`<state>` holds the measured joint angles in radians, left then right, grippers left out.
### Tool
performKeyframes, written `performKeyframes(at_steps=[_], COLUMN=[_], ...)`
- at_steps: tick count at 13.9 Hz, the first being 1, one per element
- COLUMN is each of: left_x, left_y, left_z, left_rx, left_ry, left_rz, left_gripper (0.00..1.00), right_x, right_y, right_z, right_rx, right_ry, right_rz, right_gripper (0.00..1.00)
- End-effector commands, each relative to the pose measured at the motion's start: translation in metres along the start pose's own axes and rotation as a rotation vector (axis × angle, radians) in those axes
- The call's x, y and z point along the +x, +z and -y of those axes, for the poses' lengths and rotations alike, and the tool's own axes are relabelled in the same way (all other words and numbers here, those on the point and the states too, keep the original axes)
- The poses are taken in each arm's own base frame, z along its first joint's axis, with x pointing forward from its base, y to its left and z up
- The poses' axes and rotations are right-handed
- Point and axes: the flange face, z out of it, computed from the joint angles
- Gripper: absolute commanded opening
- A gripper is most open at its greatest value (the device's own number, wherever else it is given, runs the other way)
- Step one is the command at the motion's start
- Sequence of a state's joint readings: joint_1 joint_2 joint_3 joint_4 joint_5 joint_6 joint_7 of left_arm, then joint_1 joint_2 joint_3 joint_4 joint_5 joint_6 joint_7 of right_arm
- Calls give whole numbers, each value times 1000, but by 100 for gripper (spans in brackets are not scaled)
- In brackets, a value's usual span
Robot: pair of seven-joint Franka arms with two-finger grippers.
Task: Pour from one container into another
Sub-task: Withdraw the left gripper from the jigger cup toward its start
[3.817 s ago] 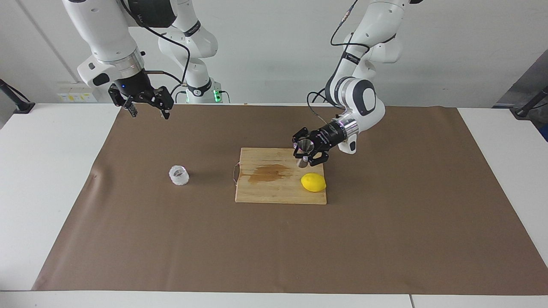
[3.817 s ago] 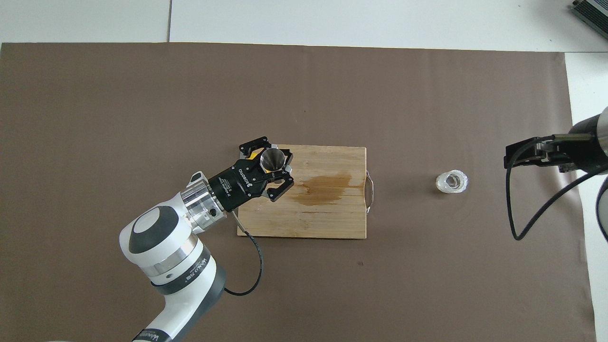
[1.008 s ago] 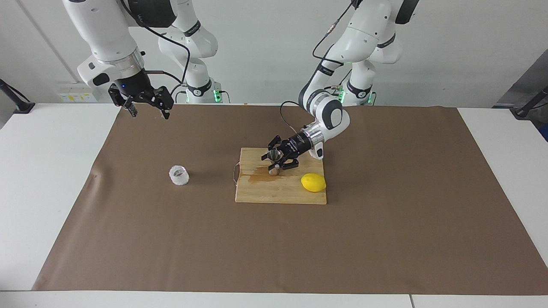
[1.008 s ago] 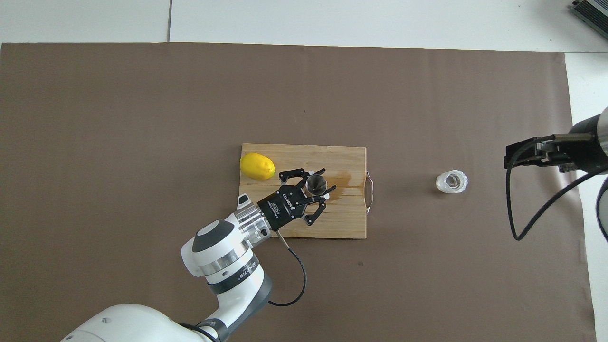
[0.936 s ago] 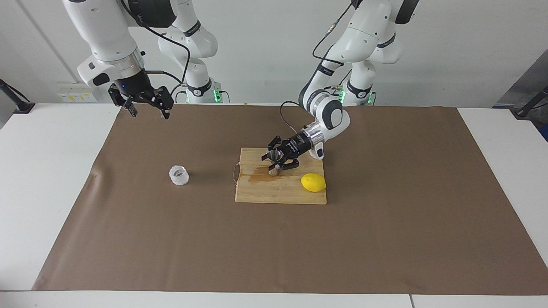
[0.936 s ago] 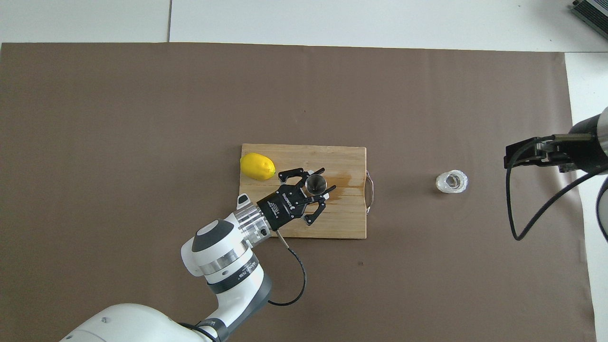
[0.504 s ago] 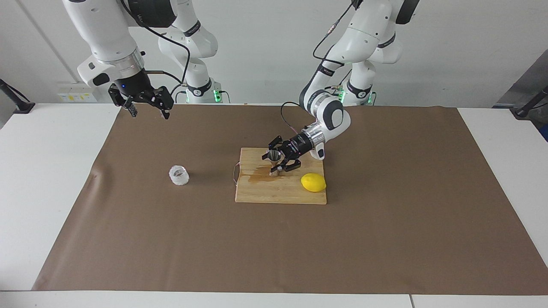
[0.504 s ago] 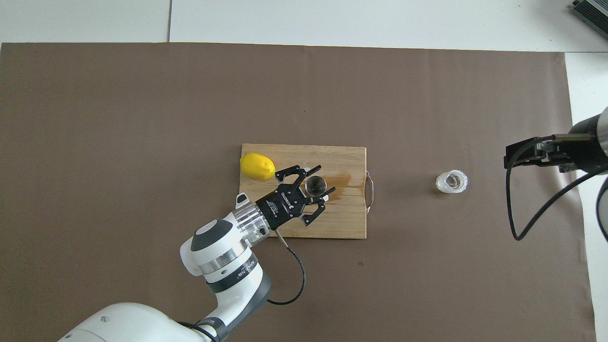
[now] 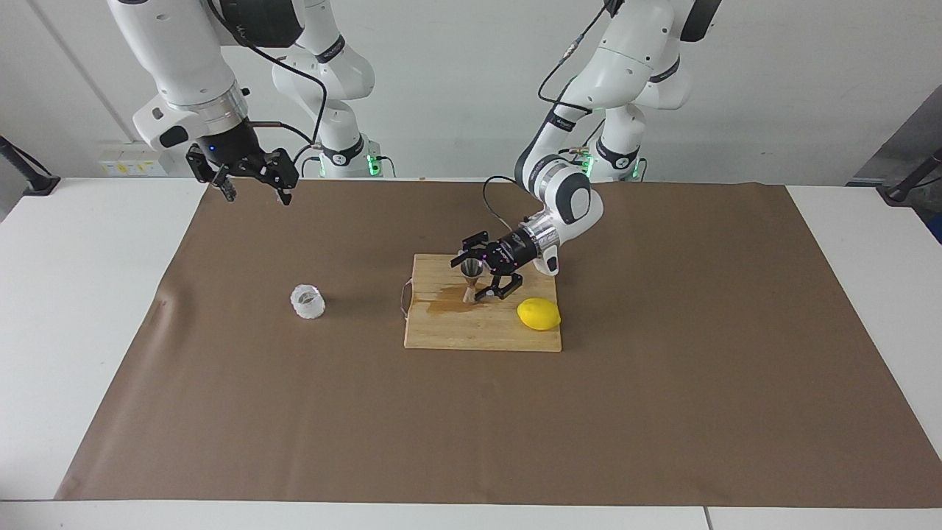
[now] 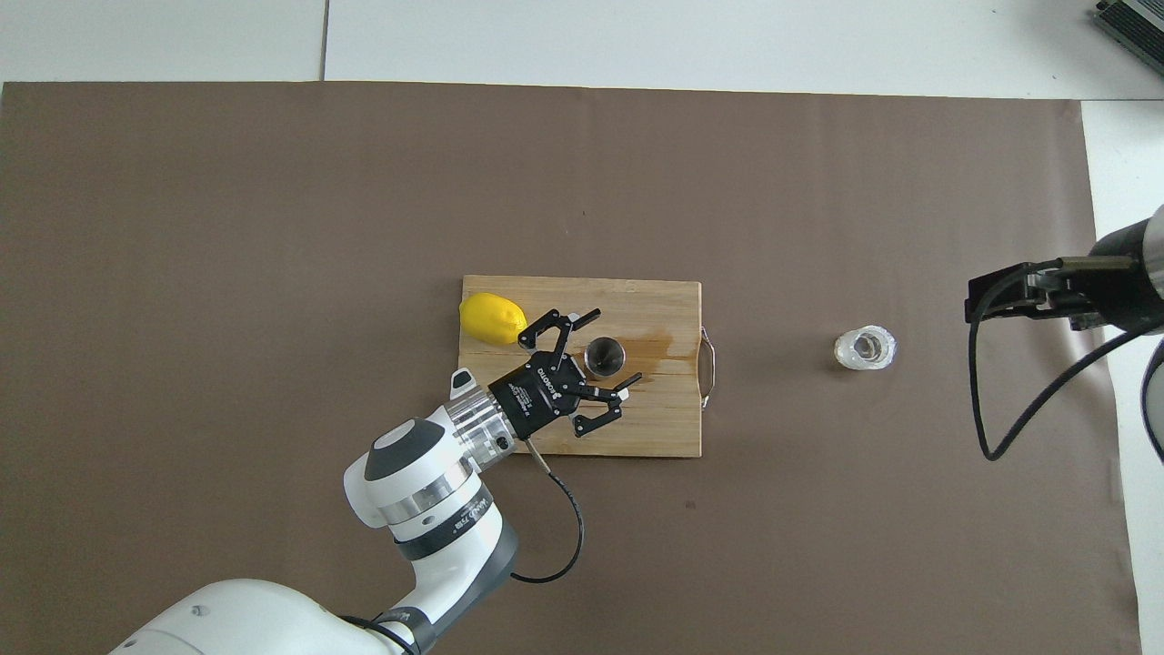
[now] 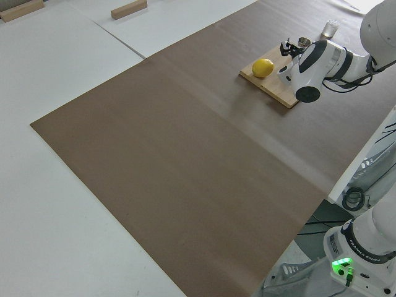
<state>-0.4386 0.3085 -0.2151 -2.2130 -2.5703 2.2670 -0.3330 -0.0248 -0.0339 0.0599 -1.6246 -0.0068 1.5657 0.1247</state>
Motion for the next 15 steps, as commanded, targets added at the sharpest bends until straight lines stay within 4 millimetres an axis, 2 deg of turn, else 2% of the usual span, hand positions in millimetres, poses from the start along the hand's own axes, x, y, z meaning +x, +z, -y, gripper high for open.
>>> performKeyframes(at_steps=[1,8,15], left_x=[-1,-4,-18], left_y=[-1,-15,-30], left_z=[-3,-13,-24], left_rx=[-57,-55,32], left_ry=[1,40,64], left_rz=[-12,-99,-170], left_gripper=[100,100,100], right_x=[-7,-7,-7], right_y=[-1,-1,-2], right_z=[-3,-1,0], right_rx=[24,24,26], right_ry=[15,1,-4], right_rz=[3,0,-5], right_gripper=[100,100,100])
